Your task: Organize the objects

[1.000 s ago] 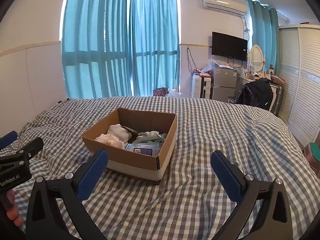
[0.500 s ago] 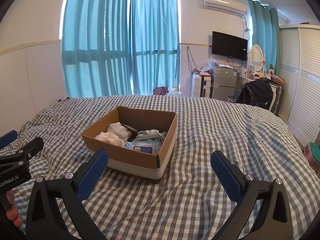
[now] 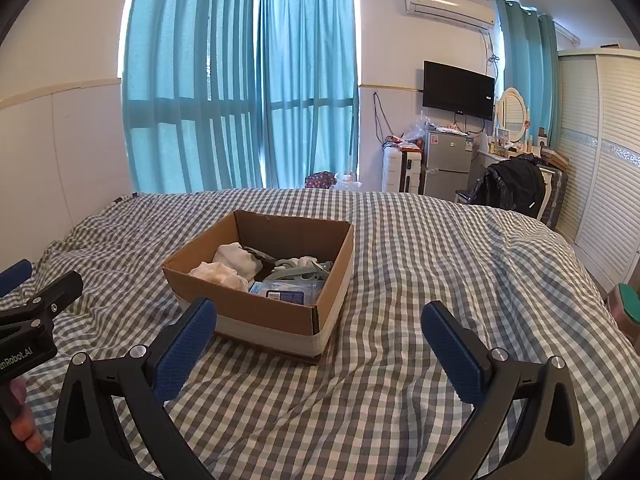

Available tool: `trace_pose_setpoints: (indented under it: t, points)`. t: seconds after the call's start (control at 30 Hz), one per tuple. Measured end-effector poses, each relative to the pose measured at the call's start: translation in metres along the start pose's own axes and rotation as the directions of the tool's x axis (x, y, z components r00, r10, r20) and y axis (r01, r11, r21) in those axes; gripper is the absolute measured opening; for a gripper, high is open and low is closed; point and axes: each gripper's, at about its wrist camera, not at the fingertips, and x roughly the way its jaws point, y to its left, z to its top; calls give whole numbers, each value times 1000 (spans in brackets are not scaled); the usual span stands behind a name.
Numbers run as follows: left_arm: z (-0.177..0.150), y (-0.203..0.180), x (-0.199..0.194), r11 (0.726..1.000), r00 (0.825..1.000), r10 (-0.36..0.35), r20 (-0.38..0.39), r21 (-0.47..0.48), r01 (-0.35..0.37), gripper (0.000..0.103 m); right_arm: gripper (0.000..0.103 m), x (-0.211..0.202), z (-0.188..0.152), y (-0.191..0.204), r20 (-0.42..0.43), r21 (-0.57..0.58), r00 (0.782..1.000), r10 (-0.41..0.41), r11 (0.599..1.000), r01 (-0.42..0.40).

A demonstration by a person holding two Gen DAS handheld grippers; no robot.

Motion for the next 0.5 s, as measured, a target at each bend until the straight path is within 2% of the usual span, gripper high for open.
trace_pose_setpoints:
  t: [0.5]
  points:
    - [0,-3,-1,1000,1000,5,6,24,-5,103,103,0,0,0,0,0,1000,0,1000,0]
